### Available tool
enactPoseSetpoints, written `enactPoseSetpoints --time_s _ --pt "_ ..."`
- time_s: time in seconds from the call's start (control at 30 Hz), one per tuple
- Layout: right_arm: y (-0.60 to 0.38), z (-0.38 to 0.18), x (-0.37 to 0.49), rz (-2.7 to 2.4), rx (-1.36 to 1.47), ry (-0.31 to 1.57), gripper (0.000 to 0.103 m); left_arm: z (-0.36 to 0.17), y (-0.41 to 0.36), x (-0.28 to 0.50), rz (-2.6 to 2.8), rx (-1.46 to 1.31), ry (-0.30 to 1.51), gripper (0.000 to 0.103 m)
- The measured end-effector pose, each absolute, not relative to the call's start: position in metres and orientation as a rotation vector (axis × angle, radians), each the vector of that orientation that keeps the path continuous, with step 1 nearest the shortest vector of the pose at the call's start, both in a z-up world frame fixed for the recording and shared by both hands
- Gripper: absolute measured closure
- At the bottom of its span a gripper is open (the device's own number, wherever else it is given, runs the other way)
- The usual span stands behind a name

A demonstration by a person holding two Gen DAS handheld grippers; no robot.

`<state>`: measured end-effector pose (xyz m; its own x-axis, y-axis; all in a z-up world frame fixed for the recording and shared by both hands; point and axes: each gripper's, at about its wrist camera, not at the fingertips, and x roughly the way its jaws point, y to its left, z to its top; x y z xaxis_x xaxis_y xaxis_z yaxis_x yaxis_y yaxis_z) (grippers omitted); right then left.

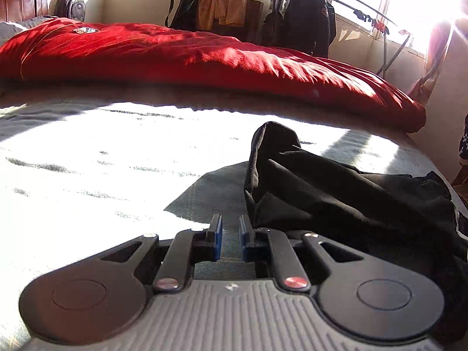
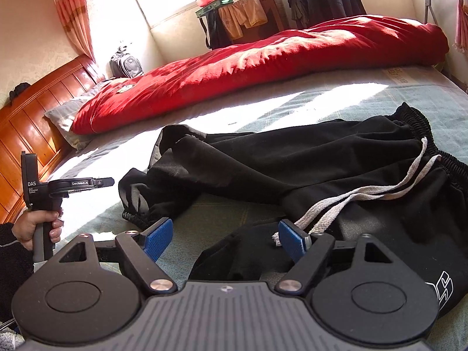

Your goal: Fold clothes

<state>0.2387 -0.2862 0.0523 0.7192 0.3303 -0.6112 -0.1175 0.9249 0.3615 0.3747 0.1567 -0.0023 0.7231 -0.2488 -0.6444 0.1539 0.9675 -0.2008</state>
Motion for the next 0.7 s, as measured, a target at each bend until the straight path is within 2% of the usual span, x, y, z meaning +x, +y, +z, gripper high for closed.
enactPoseSetpoints --time_s 0.1,0.17,0.3,0.37,0.5,0.57,0.63,0.7 --pt "-0.274 0.053 0.240 0.256 0.299 0.735 0.020 -0.013 0.156 0.372 -0.294 -0.174 0.764 0.080" --pt "-0.268 0.054 0.241 0.259 0.292 0.740 0.020 -0.022 0.151 0.370 -0.339 -0.196 0.789 0.063" --pt "-0.258 0.055 0.243 0.271 0.279 0.747 0.020 -0.040 0.142 0.372 -0.401 -0.254 0.812 0.053" --pt "-0.256 0.053 0.244 0.277 0.281 0.754 0.020 -0.046 0.140 0.377 -0.419 -0.275 0.804 0.031" --pt "-0.253 0.049 0.246 0.288 0.280 0.769 0.020 -0.066 0.136 0.385 -0.406 -0.339 0.840 0.019" --pt "-0.254 0.047 0.245 0.291 0.283 0.774 0.020 -0.069 0.135 0.381 -0.423 -0.354 0.818 0.006" --pt "-0.258 0.044 0.246 0.291 0.294 0.781 0.020 -0.071 0.132 0.381 -0.427 -0.364 0.819 0.000" --pt "-0.263 0.040 0.248 0.289 0.311 0.790 0.020 -0.074 0.128 0.381 -0.417 -0.356 0.814 0.001"
